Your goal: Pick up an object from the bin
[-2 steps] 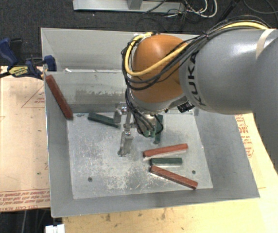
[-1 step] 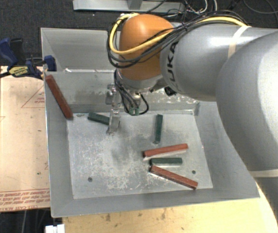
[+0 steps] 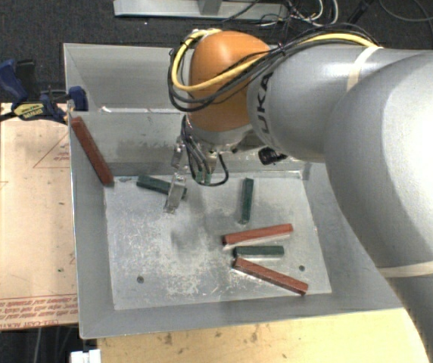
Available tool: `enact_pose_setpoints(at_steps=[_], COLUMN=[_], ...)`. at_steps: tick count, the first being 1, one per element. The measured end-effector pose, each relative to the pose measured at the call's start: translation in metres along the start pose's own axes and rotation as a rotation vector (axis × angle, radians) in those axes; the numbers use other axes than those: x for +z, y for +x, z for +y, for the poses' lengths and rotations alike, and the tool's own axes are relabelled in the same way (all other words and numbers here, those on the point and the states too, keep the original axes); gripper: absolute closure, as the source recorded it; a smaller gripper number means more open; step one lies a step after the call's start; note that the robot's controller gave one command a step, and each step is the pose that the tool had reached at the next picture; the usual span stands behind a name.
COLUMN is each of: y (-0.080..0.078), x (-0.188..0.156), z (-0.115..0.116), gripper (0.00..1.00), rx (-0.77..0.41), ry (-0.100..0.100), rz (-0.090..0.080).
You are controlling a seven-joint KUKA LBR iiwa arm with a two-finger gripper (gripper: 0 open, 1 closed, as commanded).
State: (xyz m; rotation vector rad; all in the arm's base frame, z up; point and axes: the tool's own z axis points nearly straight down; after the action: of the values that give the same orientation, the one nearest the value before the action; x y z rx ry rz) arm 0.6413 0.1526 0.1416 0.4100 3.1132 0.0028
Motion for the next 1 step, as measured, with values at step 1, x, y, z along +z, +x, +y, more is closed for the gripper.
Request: enact_pose_setpoints(at_steps=[1], y=[-0.0001], x=[0.0671], z=[-0.0038], gripper=[0.0], rx=[0.086], ry=[0.0], rz=[-0.003])
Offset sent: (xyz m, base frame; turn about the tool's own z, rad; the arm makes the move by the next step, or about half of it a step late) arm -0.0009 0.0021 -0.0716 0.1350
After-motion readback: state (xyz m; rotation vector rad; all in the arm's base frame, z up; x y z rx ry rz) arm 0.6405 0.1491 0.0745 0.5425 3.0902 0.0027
